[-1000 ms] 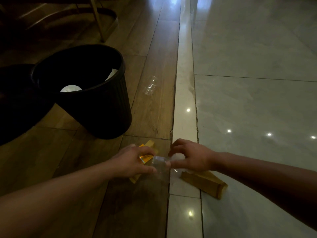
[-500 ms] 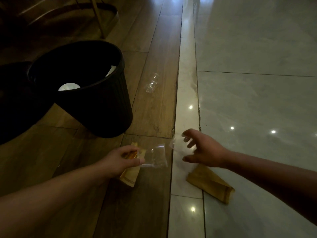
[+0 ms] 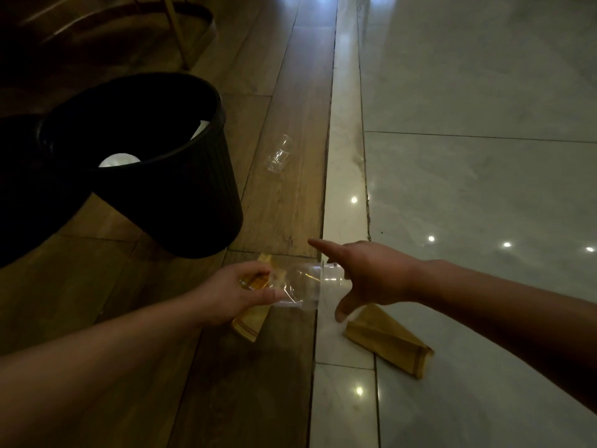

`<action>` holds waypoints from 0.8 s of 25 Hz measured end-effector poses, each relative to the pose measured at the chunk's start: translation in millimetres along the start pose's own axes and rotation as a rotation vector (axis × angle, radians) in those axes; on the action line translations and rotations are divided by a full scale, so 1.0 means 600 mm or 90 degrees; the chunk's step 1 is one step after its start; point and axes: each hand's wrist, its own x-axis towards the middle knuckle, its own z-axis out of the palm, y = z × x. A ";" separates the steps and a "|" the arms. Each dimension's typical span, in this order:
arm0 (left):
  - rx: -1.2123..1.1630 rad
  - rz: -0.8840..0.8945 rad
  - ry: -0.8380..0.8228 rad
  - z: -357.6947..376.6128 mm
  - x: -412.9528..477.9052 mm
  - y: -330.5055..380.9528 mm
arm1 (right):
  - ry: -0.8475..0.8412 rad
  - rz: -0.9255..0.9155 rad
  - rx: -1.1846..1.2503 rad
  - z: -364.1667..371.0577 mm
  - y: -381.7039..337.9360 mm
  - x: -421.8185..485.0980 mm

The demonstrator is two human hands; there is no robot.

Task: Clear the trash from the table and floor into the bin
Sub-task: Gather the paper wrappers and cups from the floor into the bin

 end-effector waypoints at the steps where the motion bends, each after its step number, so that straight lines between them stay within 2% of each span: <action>1: -0.005 -0.008 0.002 0.000 -0.001 -0.001 | 0.006 0.006 0.046 -0.007 -0.001 -0.001; 5: -0.009 -0.012 -0.013 -0.003 -0.006 0.003 | 0.069 0.043 0.224 -0.027 -0.007 -0.007; 9: -0.021 0.012 0.013 -0.005 -0.003 0.012 | 0.113 0.074 0.271 -0.013 -0.014 -0.005; 13: -0.012 0.036 0.021 -0.012 -0.012 0.027 | 0.127 0.103 0.445 -0.018 -0.011 -0.006; 15: 0.015 0.037 0.038 -0.012 -0.010 0.033 | 0.151 0.096 0.476 -0.019 -0.013 -0.003; 18: 0.000 0.052 0.049 -0.002 -0.011 0.044 | 0.224 0.103 0.492 -0.003 -0.032 0.008; 20: -0.016 0.070 0.034 0.006 -0.013 0.049 | 0.316 0.140 0.522 0.014 -0.042 0.020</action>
